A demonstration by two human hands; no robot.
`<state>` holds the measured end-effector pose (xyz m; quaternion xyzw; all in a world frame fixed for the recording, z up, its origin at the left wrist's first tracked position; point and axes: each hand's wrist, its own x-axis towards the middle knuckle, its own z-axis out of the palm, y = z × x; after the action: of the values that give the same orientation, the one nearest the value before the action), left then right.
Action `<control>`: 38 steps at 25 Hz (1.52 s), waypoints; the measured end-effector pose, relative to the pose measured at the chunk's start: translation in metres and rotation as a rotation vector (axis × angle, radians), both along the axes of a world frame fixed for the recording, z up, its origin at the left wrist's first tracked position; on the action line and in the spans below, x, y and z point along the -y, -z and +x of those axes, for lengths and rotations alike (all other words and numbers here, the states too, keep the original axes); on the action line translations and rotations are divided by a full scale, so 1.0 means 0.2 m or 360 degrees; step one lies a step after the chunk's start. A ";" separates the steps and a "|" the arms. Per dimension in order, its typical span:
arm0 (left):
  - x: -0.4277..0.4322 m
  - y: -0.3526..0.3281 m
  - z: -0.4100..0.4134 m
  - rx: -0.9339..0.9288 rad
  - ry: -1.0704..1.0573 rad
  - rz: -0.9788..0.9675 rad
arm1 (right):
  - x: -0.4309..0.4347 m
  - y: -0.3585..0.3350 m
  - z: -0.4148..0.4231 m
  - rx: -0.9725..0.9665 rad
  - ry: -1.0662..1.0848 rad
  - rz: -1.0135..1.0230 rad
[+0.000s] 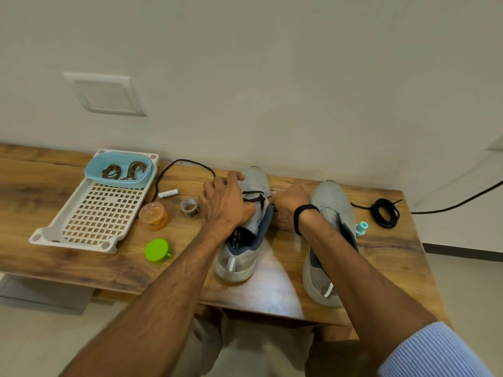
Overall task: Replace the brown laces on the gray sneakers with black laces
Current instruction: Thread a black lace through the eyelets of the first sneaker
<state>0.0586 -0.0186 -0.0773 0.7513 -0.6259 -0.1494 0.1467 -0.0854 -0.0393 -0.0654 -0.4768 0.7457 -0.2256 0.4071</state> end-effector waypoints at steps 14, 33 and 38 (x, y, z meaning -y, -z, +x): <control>-0.04 -0.05 -0.01 -0.0380 0.0025 0.0050 | -0.02 0.04 0.05 0.0693 0.0244 0.0037; -0.04 -0.03 0.05 -0.0521 -0.0008 0.0122 | 0.01 0.09 0.14 0.0643 0.0607 -0.0187; -0.04 -0.01 0.09 -0.0539 -0.0097 0.0128 | 0.07 -0.14 -0.12 0.0406 0.1142 -0.0904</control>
<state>0.0774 -0.0104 -0.0744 0.7393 -0.5627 -0.2942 0.2244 -0.1089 -0.0524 -0.0377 -0.2500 0.7162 -0.6037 0.2452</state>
